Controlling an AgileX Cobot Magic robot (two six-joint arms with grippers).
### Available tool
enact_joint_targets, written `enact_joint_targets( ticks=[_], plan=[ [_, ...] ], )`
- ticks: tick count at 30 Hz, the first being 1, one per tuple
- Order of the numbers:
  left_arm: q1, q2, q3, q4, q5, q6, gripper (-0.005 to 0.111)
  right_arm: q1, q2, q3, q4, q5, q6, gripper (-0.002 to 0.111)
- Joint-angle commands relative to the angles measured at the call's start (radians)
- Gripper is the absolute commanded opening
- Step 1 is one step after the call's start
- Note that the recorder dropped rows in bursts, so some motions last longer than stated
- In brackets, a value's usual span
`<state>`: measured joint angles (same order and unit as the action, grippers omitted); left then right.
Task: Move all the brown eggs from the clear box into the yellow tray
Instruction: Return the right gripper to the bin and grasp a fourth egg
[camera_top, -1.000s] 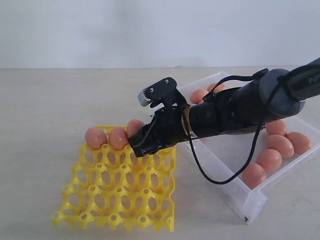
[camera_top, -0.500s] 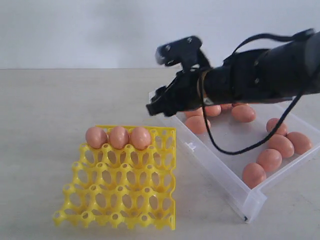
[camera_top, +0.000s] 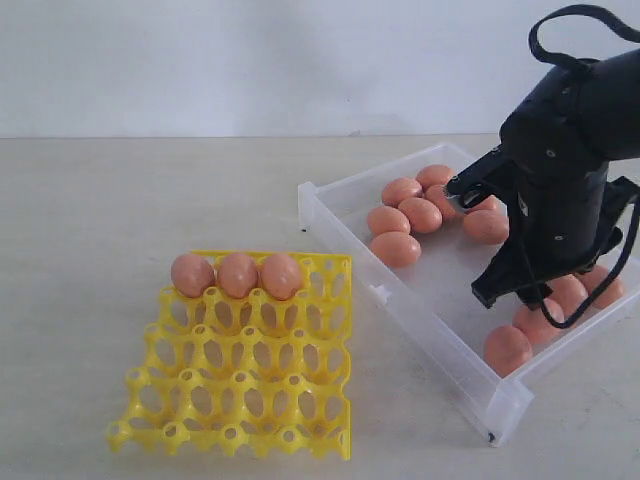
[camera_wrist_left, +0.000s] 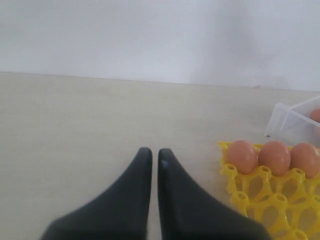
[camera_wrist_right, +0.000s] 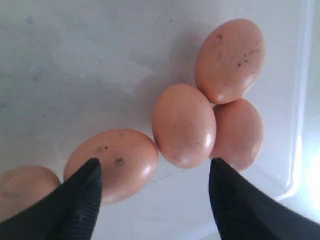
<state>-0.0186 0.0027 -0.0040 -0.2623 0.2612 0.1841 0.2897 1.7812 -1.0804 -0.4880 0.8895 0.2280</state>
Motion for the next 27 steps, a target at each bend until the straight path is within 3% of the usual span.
enact_joint_targets(
  ticks=[1, 6, 10, 13, 15, 19, 21, 27],
  plan=[
    [-0.004, -0.003, 0.004, -0.003, -0.006, -0.008, 0.004, -0.007, -0.006, -0.072, 0.101, -0.043, -0.081, 0.055],
    [-0.004, -0.003, 0.004, -0.003, -0.006, -0.008, 0.004, -0.015, 0.009, -0.190, 0.166, -0.040, -0.158, 0.052],
    [-0.004, -0.003, 0.004, -0.003, -0.006, -0.008, 0.004, -0.044, 0.075, -0.298, 0.170, -0.031, -0.163, 0.032],
    [-0.004, -0.003, 0.004, -0.003, -0.006, -0.008, 0.004, -0.050, 0.132, -0.385, 0.190, -0.002, -0.281, 0.021],
    [-0.004, -0.003, 0.004, -0.003, -0.006, -0.008, 0.004, -0.050, 0.171, -0.434, 0.242, 0.041, -0.418, 0.023],
    [-0.004, -0.003, 0.004, -0.003, -0.003, -0.008, 0.004, -0.050, 0.219, -0.458, 0.306, 0.058, -0.712, 0.047],
    [-0.004, -0.003, 0.004, -0.003, -0.003, -0.008, 0.004, -0.051, 0.238, -0.457, 0.296, 0.039, -0.809, 0.053],
    [-0.004, -0.003, 0.004, -0.003, -0.003, -0.008, 0.004, -0.071, 0.276, -0.457, 0.229, -0.089, -0.873, 0.050]
  ],
)
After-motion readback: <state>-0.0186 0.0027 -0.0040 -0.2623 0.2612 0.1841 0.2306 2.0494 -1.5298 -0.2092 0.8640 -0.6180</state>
